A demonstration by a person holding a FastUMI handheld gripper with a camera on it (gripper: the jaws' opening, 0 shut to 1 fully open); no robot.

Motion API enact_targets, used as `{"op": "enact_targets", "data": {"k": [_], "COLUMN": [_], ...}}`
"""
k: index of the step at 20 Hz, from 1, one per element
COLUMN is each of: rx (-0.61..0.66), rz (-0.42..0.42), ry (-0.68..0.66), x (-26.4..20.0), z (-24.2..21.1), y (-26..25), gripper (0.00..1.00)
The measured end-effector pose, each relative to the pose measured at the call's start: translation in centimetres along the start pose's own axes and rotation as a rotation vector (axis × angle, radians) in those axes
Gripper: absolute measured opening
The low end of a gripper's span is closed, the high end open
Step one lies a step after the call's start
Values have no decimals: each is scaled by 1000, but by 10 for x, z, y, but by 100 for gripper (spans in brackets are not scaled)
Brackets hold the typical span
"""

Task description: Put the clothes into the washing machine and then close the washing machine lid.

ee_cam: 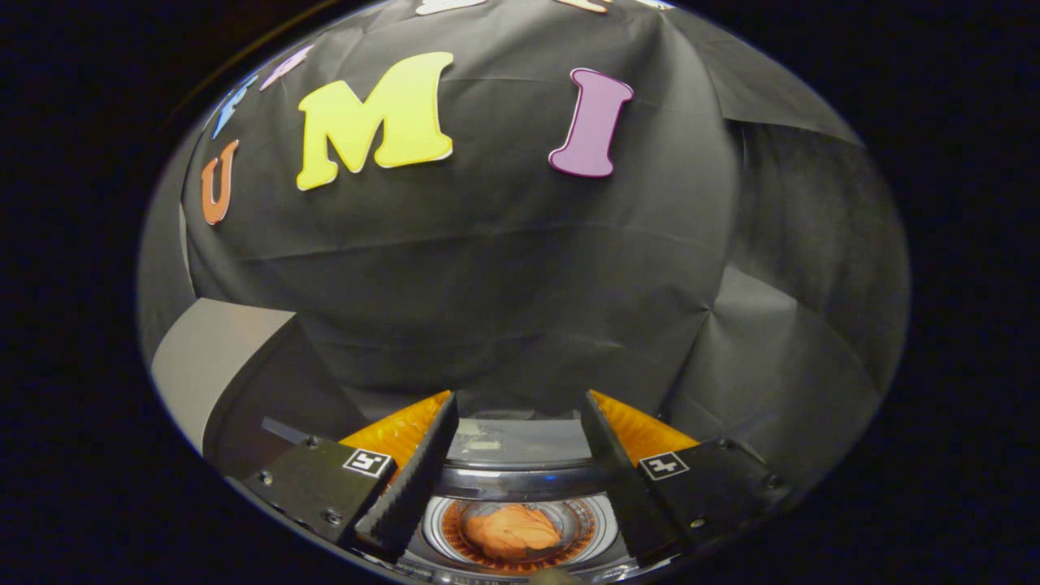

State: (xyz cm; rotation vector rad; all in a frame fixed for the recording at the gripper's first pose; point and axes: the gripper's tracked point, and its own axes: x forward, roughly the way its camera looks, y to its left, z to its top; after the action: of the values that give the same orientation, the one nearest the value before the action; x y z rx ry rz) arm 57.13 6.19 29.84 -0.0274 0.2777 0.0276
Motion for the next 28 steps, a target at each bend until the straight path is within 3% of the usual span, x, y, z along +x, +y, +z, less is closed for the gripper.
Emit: {"op": "enact_targets", "data": {"k": [11, 19, 28], "rx": [-32, -60, -60], "rz": [-18, -14, -26], "ry": [-12, 111, 138], "x": [-28, -39, -47], "z": [-37, -107, -123], "y": [-1, 1, -1], "gripper": [96, 95, 94]}}
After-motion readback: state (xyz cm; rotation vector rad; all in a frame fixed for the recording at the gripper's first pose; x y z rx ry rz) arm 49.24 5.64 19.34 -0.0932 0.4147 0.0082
